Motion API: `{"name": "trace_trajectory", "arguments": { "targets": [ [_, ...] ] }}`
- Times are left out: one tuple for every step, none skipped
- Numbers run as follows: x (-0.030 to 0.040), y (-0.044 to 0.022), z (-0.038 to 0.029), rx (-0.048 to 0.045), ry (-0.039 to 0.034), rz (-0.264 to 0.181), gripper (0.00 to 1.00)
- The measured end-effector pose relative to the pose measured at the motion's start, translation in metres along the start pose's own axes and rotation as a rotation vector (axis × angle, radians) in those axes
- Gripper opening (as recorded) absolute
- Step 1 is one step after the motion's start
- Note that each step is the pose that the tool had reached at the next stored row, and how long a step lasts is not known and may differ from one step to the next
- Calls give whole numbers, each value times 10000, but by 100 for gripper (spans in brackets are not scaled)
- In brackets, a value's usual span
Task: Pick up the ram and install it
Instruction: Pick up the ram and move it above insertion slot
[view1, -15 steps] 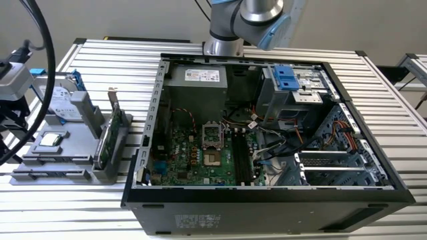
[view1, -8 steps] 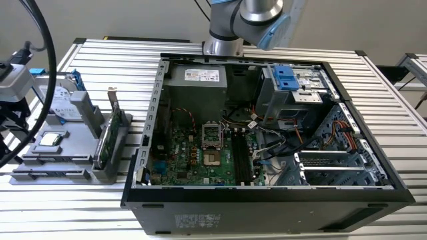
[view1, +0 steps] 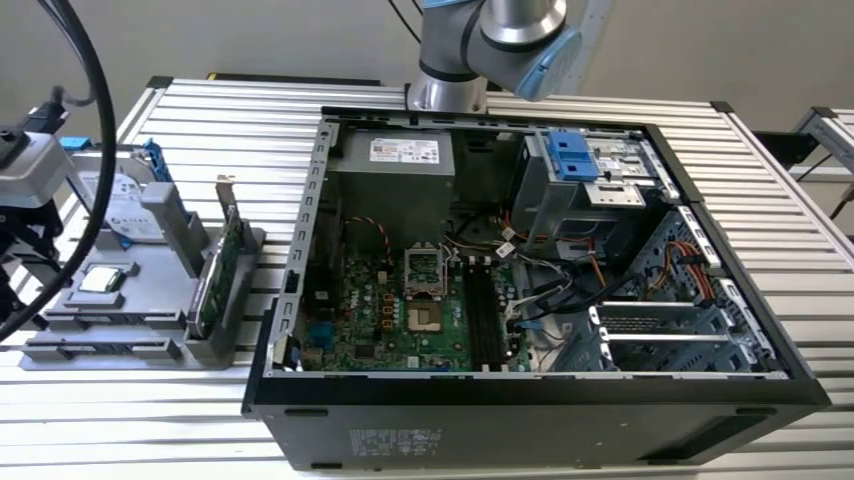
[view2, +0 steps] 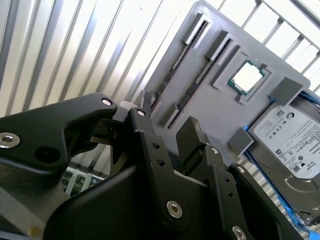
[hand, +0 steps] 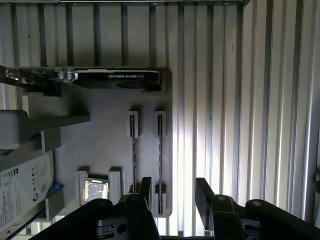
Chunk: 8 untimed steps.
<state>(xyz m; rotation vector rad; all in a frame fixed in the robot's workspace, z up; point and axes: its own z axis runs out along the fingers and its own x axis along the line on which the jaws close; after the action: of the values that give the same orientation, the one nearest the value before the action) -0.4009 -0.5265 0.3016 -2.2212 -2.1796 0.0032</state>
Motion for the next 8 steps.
{"name": "trace_trajectory", "arguments": {
  "targets": [
    [0, 0, 4, 3, 0, 0, 100],
    [0, 0, 7, 6, -1, 0, 100],
    [0, 0, 11, 8, 0, 0, 100],
    [0, 0, 15, 11, 0, 0, 100],
    [0, 0, 18, 14, 0, 0, 100],
    [-1, 1, 22, 16, 0, 0, 100],
    [-1, 1, 25, 20, -1, 0, 100],
    [-1, 1, 29, 22, 0, 1, 100]
  ]
}}
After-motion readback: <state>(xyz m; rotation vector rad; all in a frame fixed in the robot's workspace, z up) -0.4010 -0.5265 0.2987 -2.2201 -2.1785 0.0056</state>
